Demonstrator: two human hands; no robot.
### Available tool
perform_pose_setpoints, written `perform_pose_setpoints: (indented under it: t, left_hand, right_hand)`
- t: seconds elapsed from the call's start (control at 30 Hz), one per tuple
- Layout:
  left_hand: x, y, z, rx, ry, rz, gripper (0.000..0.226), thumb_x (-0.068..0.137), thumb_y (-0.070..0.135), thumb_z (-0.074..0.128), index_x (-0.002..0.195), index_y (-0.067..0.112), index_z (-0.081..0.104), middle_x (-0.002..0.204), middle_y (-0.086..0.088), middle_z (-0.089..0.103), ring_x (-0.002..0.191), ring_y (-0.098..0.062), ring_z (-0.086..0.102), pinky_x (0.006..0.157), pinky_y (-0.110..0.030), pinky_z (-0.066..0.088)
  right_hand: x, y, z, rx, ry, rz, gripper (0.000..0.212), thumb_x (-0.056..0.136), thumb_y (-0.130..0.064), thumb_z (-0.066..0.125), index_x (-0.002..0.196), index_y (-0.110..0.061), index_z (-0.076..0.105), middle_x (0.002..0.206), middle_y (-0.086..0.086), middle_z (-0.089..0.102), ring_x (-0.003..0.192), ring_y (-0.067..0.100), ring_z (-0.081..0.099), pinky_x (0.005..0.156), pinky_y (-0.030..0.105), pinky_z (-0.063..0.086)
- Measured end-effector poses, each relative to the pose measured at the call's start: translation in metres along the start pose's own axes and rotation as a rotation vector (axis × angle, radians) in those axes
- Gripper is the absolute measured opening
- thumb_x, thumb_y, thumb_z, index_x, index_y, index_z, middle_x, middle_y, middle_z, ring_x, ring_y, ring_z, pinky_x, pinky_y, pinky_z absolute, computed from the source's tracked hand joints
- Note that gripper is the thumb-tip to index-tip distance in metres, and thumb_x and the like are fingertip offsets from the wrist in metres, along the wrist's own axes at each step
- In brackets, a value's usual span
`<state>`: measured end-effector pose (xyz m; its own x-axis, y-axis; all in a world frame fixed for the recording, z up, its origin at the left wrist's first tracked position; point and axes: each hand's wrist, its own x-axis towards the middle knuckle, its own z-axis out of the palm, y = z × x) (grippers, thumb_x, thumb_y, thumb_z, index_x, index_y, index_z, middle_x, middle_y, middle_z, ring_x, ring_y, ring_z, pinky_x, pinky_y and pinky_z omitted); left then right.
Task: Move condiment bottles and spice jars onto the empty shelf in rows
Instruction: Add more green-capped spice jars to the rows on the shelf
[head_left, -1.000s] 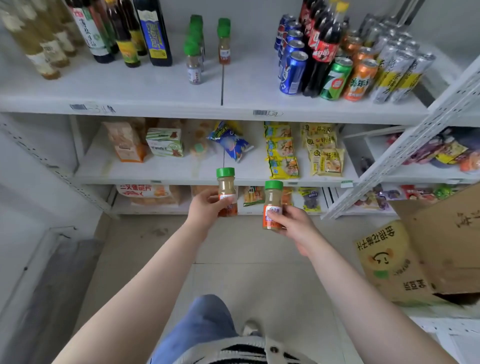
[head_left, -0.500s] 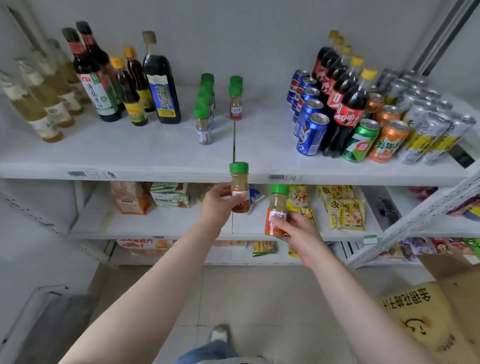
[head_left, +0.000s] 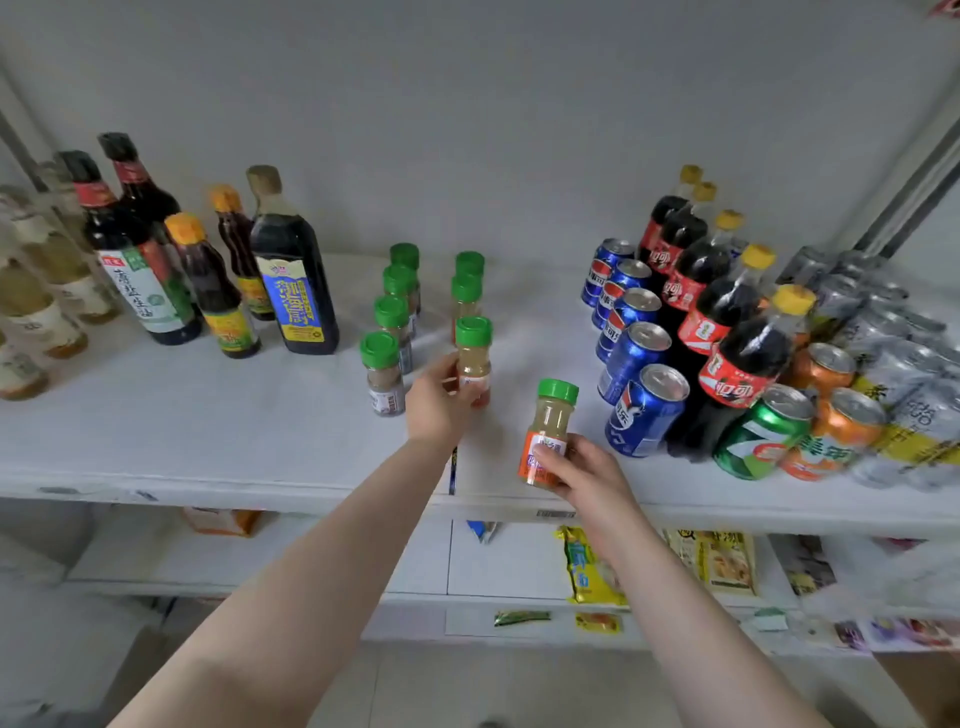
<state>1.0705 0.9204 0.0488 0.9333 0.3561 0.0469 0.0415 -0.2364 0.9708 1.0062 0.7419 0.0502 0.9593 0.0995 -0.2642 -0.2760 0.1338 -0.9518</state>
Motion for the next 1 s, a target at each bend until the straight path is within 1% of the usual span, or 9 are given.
perform_pose_setpoints:
  t: [0.07,0.17,0.2,0.3,0.37,0.53,0.73,0.87,1.0]
  left_hand:
    - [0.013,-0.004,0.005,0.026,0.030,0.014,0.034,0.081,0.012,0.071,0.114,0.013,0.066,0.097,0.002,0.069,0.085,-0.011,0.064,0.067,-0.005,0.045]
    - [0.026,-0.009,0.010,0.059,0.038,0.012,0.035,0.080,0.012,0.072,0.115,0.014,0.066,0.100,0.000,0.071,0.089,-0.013,0.066,0.079,-0.019,0.050]
    - [0.029,-0.010,0.011,0.066,0.042,0.017,0.033,0.081,0.013,0.072,0.114,0.014,0.066,0.100,0.000,0.071,0.090,-0.014,0.066,0.079,-0.019,0.050]
    - [0.037,-0.012,0.011,0.087,0.065,0.035,0.030,0.081,0.014,0.072,0.111,0.013,0.067,0.098,0.000,0.072,0.084,-0.011,0.065,0.066,-0.002,0.044]
    - [0.043,-0.013,0.011,0.099,0.052,0.037,0.033,0.081,0.014,0.072,0.114,0.013,0.066,0.101,0.000,0.072,0.086,-0.010,0.065,0.066,-0.001,0.043]
    - [0.049,-0.015,0.009,0.146,0.013,0.039,0.036,0.082,0.017,0.071,0.117,0.016,0.063,0.105,0.003,0.072,0.094,-0.011,0.066,0.085,-0.026,0.051]
    - [0.046,-0.014,0.007,0.181,0.012,0.016,0.039,0.084,0.021,0.069,0.122,0.018,0.059,0.111,0.003,0.070,0.101,-0.014,0.064,0.085,-0.026,0.047]
    - [0.042,-0.022,0.004,0.196,-0.015,-0.016,0.062,0.078,0.034,0.069,0.135,0.019,0.047,0.118,0.004,0.068,0.108,-0.013,0.064,0.094,-0.035,0.052]
    - [0.025,-0.005,0.000,0.206,0.014,-0.106,0.050,0.087,0.030,0.064,0.129,0.007,0.050,0.125,-0.009,0.061,0.115,-0.024,0.058,0.096,-0.034,0.046]
  right_hand:
    - [0.020,-0.005,-0.002,0.002,-0.022,0.003,0.029,0.083,-0.013,0.069,0.111,-0.007,0.063,0.106,0.010,0.071,0.098,0.023,0.067,0.085,0.033,0.056]
    - [0.041,-0.011,-0.004,-0.004,-0.052,0.009,0.028,0.084,-0.011,0.068,0.111,-0.007,0.062,0.106,0.011,0.070,0.098,0.022,0.067,0.084,0.031,0.056]
    - [0.046,-0.012,-0.003,-0.007,-0.062,0.010,0.026,0.084,-0.010,0.068,0.109,-0.008,0.062,0.104,0.010,0.070,0.095,0.021,0.067,0.081,0.029,0.057]
    - [0.059,-0.016,-0.001,-0.003,-0.101,0.012,0.026,0.085,-0.008,0.066,0.110,-0.007,0.061,0.101,0.008,0.068,0.090,0.018,0.066,0.078,0.027,0.056]
    - [0.066,-0.019,0.002,-0.003,-0.111,0.008,0.030,0.084,-0.008,0.066,0.114,-0.005,0.060,0.102,0.009,0.068,0.091,0.019,0.066,0.079,0.029,0.056]
    - [0.075,-0.022,0.010,-0.007,-0.119,0.011,0.029,0.084,-0.007,0.067,0.112,-0.007,0.059,0.098,0.006,0.069,0.089,0.017,0.066,0.079,0.028,0.056]
    - [0.079,-0.021,0.015,-0.003,-0.117,0.027,0.030,0.085,-0.006,0.065,0.114,-0.006,0.058,0.097,0.004,0.068,0.087,0.015,0.066,0.072,0.020,0.057]
    - [0.081,-0.019,0.019,-0.011,-0.113,0.027,0.030,0.085,-0.005,0.065,0.115,-0.004,0.057,0.096,0.004,0.068,0.086,0.015,0.065,0.070,0.019,0.057]
    - [0.085,-0.017,0.026,-0.033,-0.096,0.007,0.031,0.084,-0.003,0.066,0.113,-0.004,0.057,0.098,0.008,0.067,0.084,0.015,0.064,0.073,0.024,0.056]
